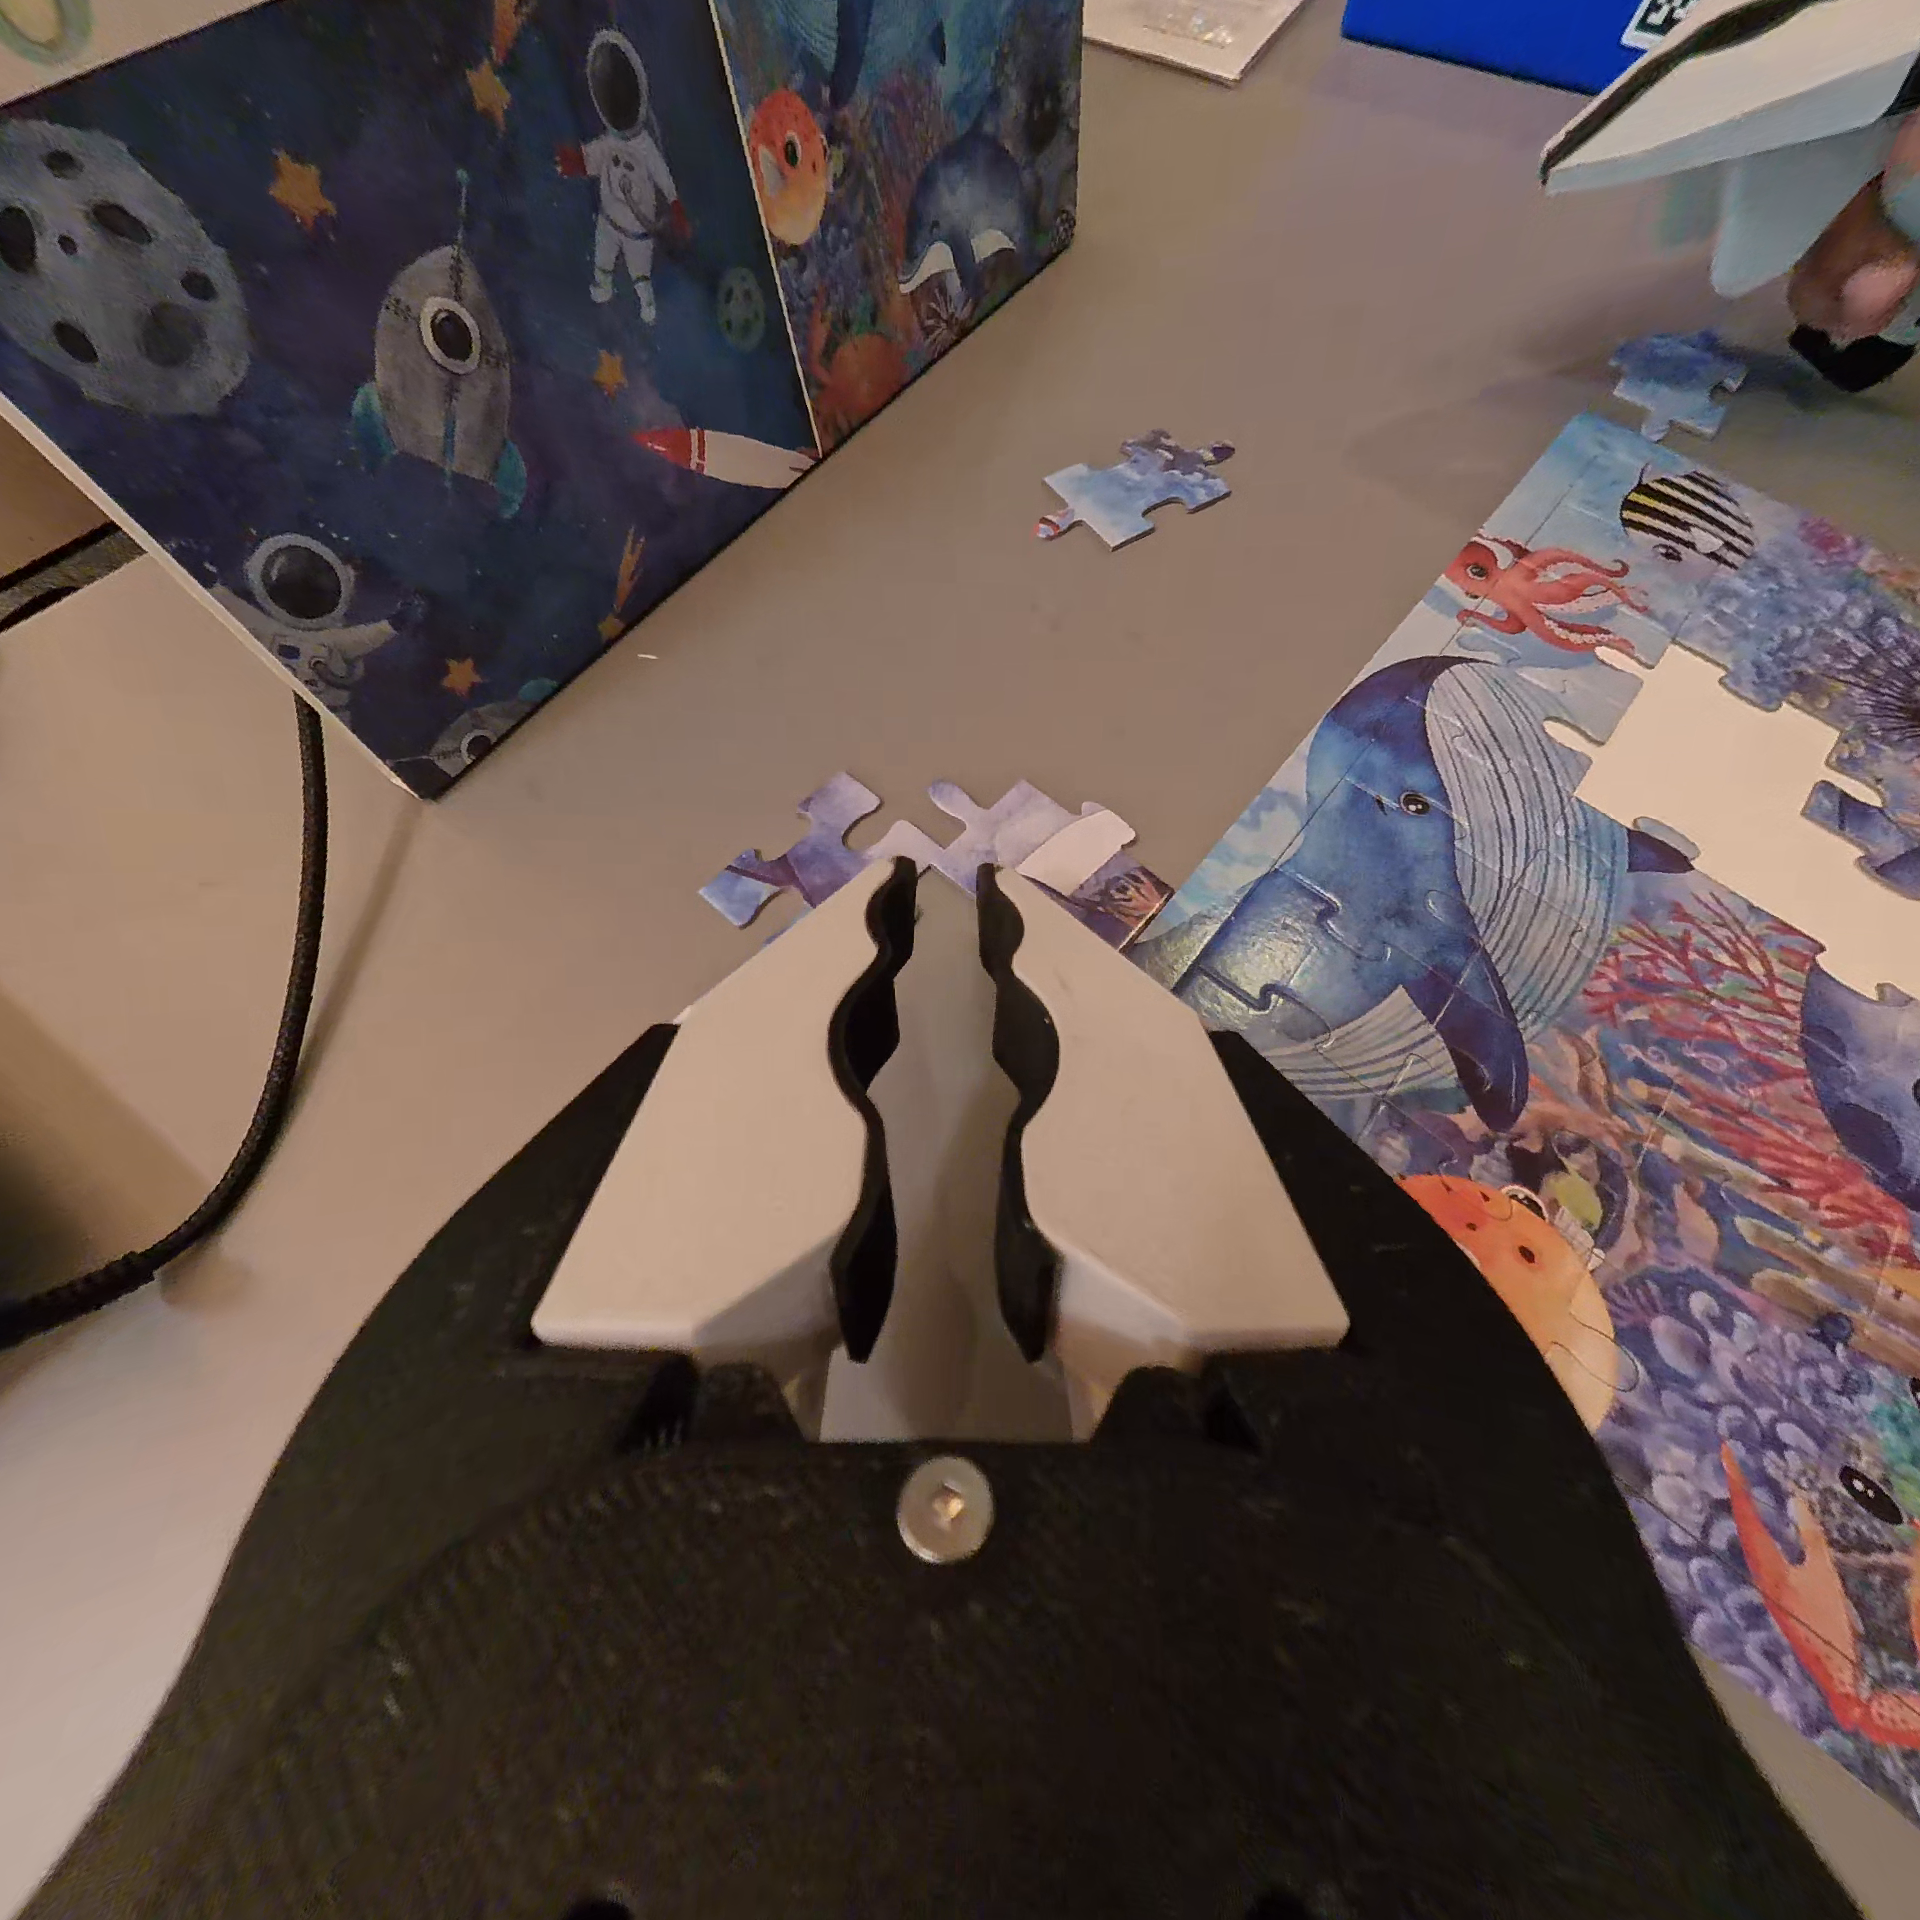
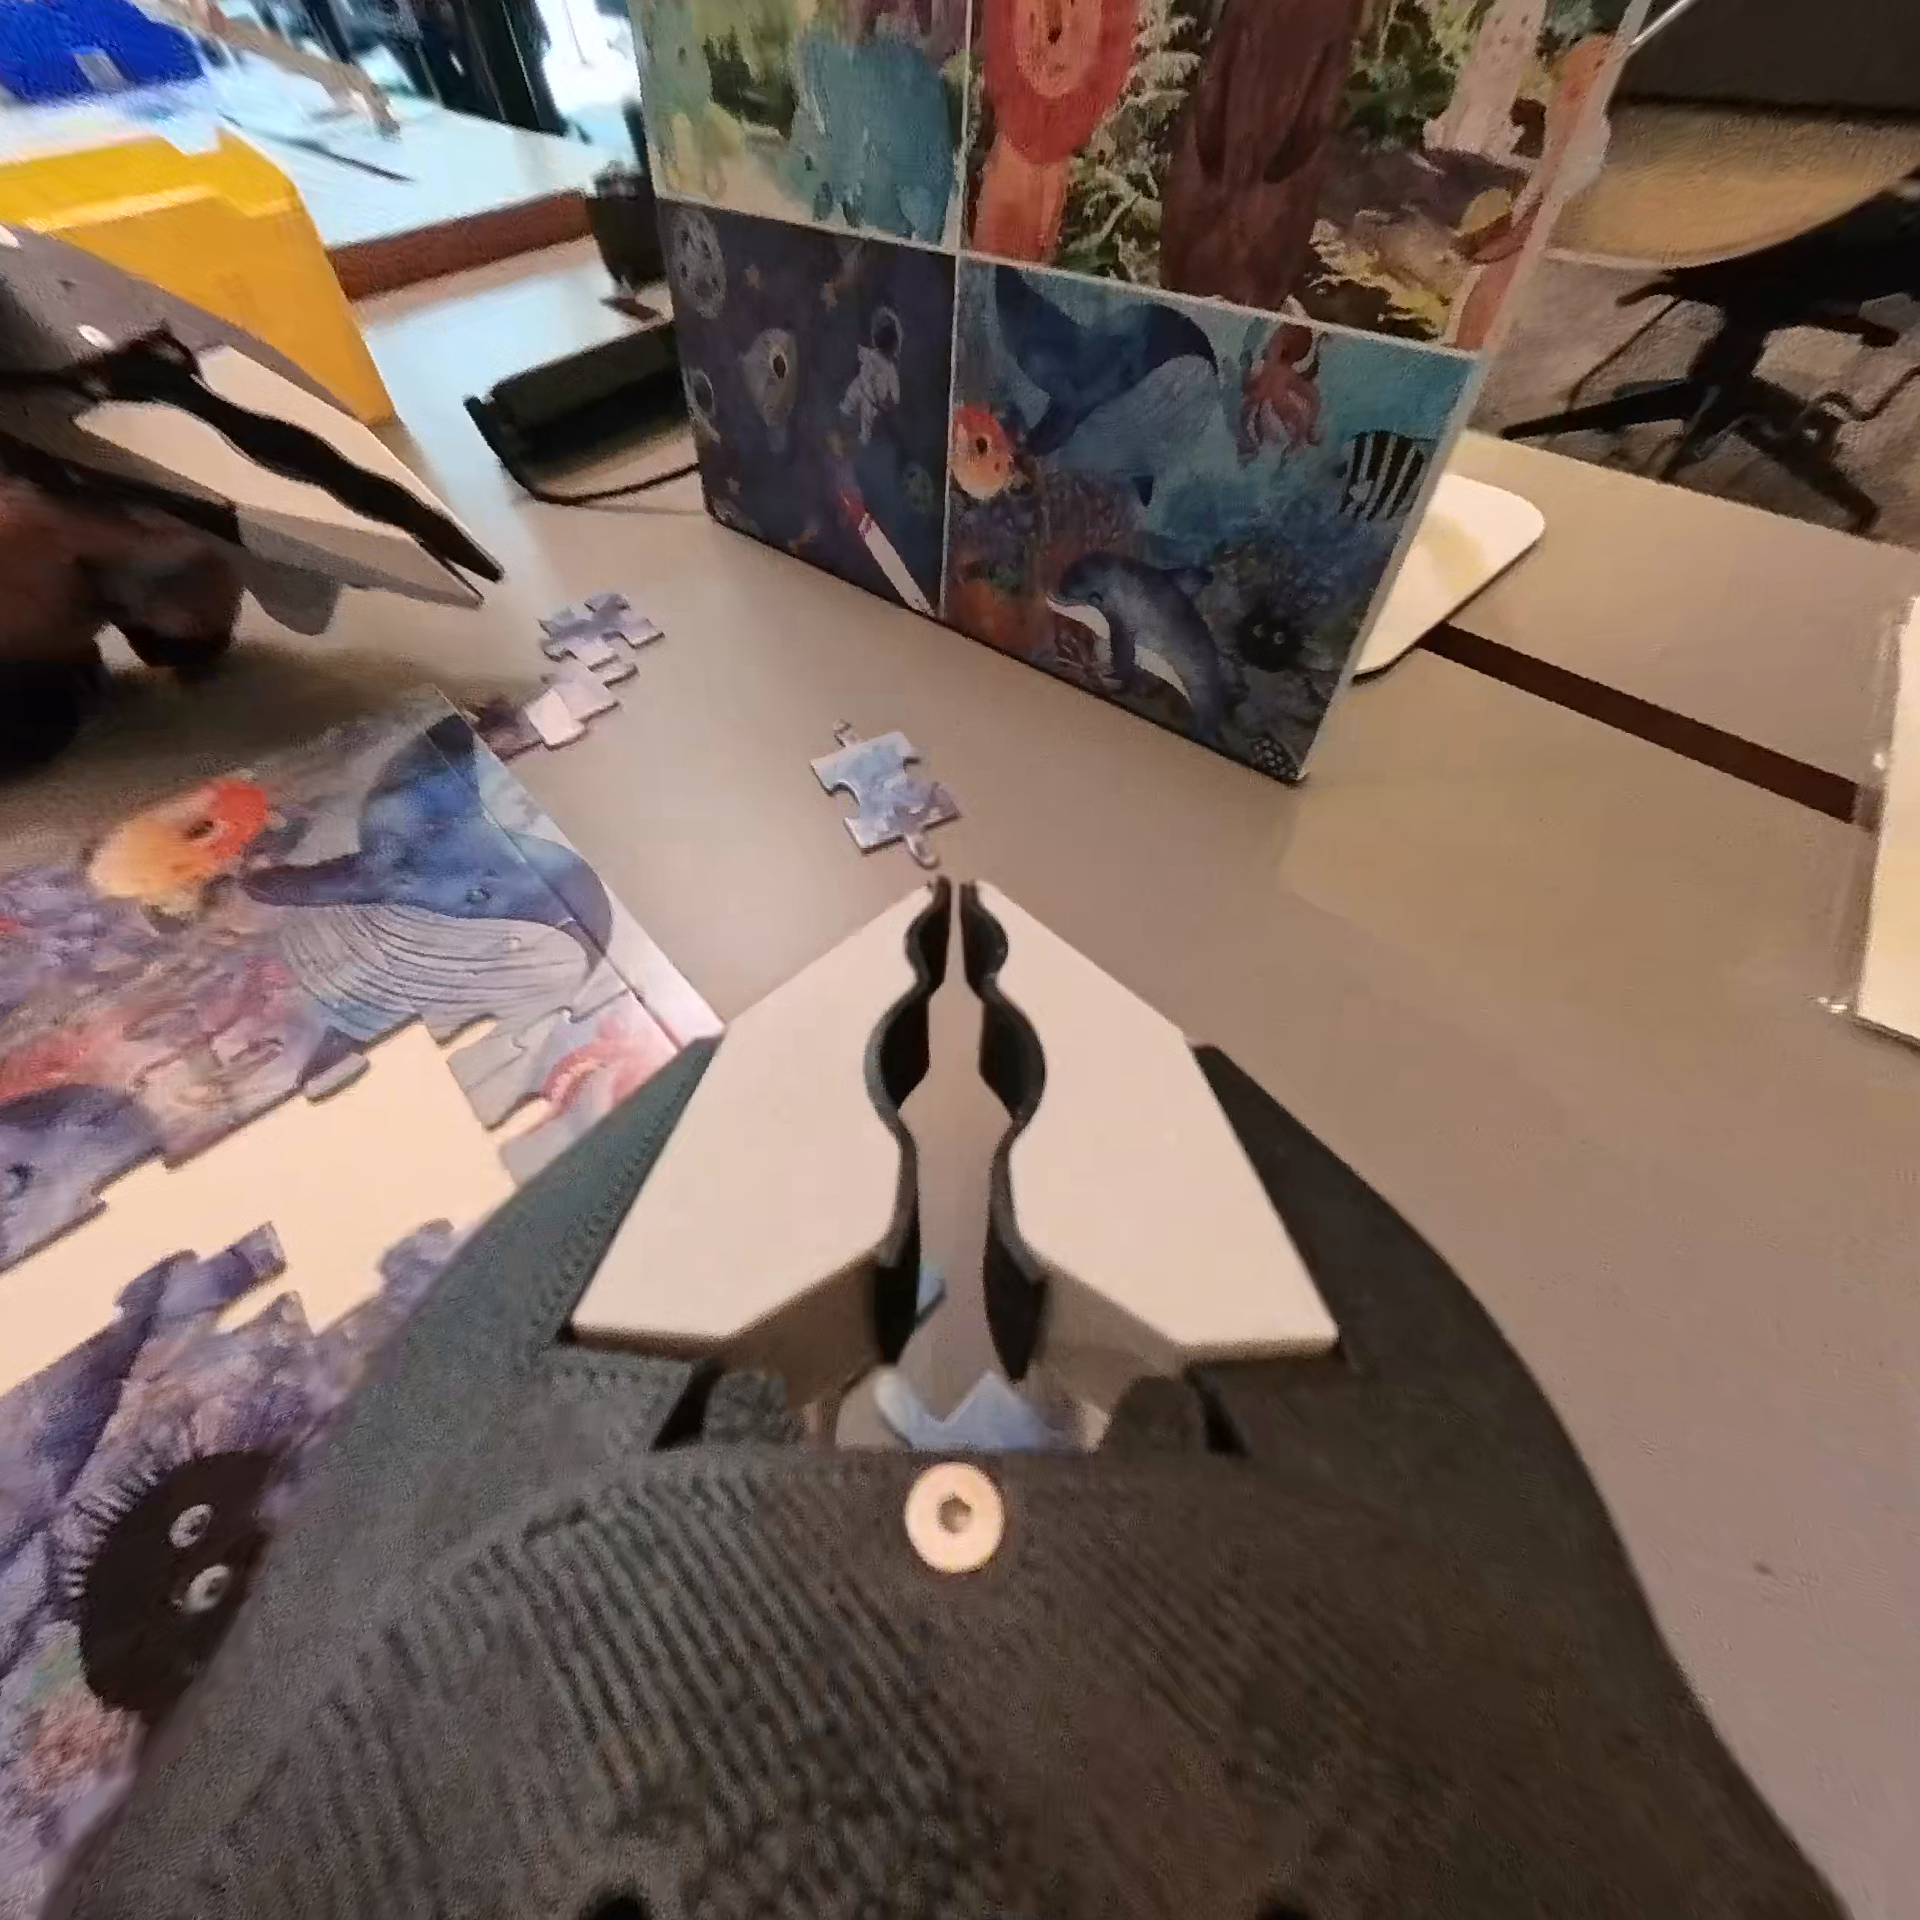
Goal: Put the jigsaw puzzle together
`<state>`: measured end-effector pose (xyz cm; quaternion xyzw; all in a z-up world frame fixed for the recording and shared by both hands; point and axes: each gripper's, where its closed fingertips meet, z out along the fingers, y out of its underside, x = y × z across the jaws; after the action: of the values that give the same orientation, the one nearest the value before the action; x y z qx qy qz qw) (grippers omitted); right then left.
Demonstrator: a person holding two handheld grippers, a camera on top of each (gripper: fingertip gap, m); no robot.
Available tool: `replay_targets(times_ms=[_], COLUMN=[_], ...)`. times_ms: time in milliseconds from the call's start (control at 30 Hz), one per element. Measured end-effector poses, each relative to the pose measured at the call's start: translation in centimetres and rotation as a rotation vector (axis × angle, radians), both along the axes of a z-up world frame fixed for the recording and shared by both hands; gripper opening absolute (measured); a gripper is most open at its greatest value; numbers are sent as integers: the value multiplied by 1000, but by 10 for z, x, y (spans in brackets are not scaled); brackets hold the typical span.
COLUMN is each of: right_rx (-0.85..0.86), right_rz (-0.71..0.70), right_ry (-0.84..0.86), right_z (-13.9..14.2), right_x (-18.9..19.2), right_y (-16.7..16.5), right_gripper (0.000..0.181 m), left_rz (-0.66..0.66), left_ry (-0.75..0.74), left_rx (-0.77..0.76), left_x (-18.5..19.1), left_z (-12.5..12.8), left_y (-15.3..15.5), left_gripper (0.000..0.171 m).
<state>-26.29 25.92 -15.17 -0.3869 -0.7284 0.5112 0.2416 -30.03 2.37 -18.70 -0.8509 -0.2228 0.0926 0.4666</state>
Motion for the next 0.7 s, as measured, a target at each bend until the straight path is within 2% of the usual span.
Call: replay_targets(times_ms=[133, 467, 700], right_rx=[-201, -150, -365], right_rz=[44, 18, 59], right_ry=[-9, -5, 15], right_z=[19, 14, 40], right_x=[4, 2, 7], right_y=[-9, -4, -9], right_gripper=[7, 7, 8], left_rz=[3, 41, 53], left_ry=[6, -23, -28], left_rx=[-4, 51, 46], left_x=[0, -6, -8], left_z=[0, 5, 4], left_y=[0, -7, -8], left_gripper=[11, 7, 8])
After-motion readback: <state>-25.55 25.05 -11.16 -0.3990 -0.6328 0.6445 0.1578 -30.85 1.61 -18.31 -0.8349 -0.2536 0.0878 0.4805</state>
